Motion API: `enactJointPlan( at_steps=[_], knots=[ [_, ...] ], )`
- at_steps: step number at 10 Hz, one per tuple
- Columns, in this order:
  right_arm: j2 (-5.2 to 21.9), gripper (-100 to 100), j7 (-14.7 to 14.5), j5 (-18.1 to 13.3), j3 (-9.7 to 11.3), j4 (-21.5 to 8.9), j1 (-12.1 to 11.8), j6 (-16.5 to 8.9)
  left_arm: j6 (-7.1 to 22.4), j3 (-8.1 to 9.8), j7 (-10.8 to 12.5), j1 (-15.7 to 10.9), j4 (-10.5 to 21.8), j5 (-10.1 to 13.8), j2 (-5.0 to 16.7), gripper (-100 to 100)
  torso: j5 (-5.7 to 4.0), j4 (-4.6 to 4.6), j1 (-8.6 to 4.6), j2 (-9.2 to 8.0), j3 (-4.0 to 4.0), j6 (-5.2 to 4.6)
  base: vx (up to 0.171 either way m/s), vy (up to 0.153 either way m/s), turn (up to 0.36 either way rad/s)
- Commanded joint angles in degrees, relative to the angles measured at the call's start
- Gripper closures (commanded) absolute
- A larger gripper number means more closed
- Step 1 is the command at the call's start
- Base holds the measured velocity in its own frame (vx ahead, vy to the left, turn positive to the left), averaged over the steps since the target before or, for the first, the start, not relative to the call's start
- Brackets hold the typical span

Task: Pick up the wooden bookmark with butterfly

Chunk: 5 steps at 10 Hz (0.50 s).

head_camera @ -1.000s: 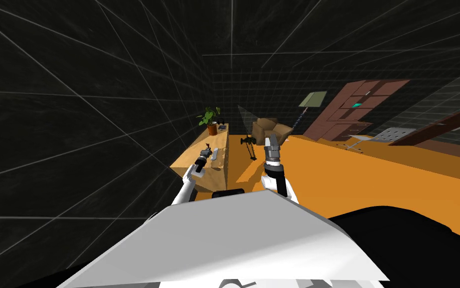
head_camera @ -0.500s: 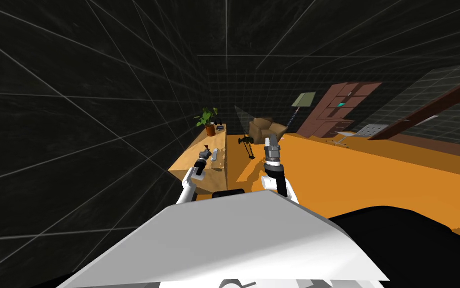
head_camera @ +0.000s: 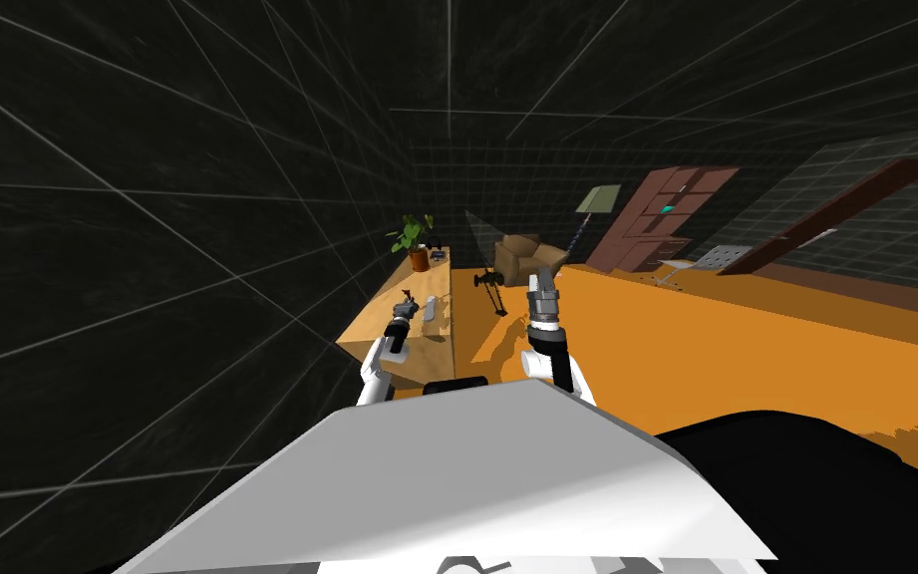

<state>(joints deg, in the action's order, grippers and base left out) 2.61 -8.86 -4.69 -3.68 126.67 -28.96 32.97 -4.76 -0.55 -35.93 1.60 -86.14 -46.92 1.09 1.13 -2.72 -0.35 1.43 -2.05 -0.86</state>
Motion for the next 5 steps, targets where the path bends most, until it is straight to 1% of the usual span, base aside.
enactJointPlan(
  at_steps=[1,2,3,4,5],
  knots=[
    [0.00,0,0.00,0.00,0.00,0.00,0.00,0.00,0.42,-0.11,0.14,0.13,-1.85,-0.10,0.10,100,0.00,0.00,0.00,0.00,0.00,0.00,0.000,0.012,0.053],
    [0.00,0,0.00,0.00,0.00,0.00,0.00,0.00,3.04,1.03,0.53,3.09,-4.23,-2.89,-2.39,100,-0.03,0.02,-0.14,0.01,0.00,-0.04,-0.002,0.073,-0.198],
    [0.00,0,0.00,0.00,0.00,0.00,0.01,0.00,3.04,1.03,0.53,3.91,-6.21,-3.30,-2.39,100,0.02,-0.03,0.02,-0.01,-0.01,-0.08,-0.006,0.100,-0.146],
    [0.00,0,0.00,0.00,0.00,0.00,0.00,0.00,3.04,1.03,0.53,3.91,-7.33,-3.30,-2.39,100,0.02,-0.01,0.14,-0.01,0.00,0.00,-0.002,0.051,0.011],
    [0.00,0,0.00,0.00,0.00,0.00,0.00,0.00,2.72,1.17,0.41,3.63,-6.18,-3.22,-2.53,100,-0.01,0.00,0.02,0.01,0.00,0.01,0.001,0.015,0.009]
  ],
)
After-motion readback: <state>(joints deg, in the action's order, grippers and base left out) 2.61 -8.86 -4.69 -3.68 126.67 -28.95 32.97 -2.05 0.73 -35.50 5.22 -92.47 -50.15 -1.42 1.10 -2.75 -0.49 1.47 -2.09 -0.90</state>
